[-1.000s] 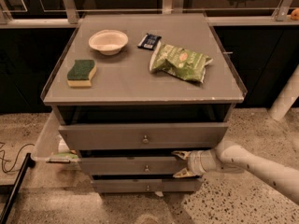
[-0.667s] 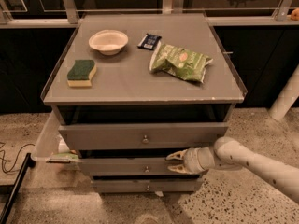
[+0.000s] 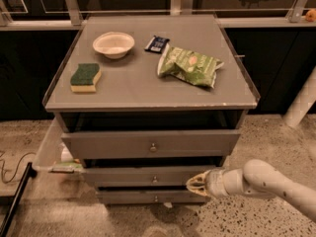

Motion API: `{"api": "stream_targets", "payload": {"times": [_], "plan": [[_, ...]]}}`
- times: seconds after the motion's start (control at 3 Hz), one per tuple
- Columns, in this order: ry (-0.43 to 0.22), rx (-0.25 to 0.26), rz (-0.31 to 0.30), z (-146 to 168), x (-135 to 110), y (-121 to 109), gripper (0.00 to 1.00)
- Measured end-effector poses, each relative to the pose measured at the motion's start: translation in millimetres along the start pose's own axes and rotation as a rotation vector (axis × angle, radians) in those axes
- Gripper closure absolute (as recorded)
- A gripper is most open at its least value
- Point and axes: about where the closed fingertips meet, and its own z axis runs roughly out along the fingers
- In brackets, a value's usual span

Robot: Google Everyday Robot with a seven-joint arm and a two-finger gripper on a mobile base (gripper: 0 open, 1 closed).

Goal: Open middle drawer

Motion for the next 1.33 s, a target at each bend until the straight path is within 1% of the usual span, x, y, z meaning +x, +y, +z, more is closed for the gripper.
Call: {"api": "stream_targets", "payload": {"times": [0.33,0.67,1.0,1.33], "plan": [[0.002,0.002,0.009,-3.0,2.4,5.3,0.63],[0.048,0.006,0.054,5.5,11.0,2.4,0.39],[0.099,0.037,0.138,22.4,25.0,-12.2,0.16],[0.105,0.045,0.149,24.4,26.1,-15.0,0.0]]}}
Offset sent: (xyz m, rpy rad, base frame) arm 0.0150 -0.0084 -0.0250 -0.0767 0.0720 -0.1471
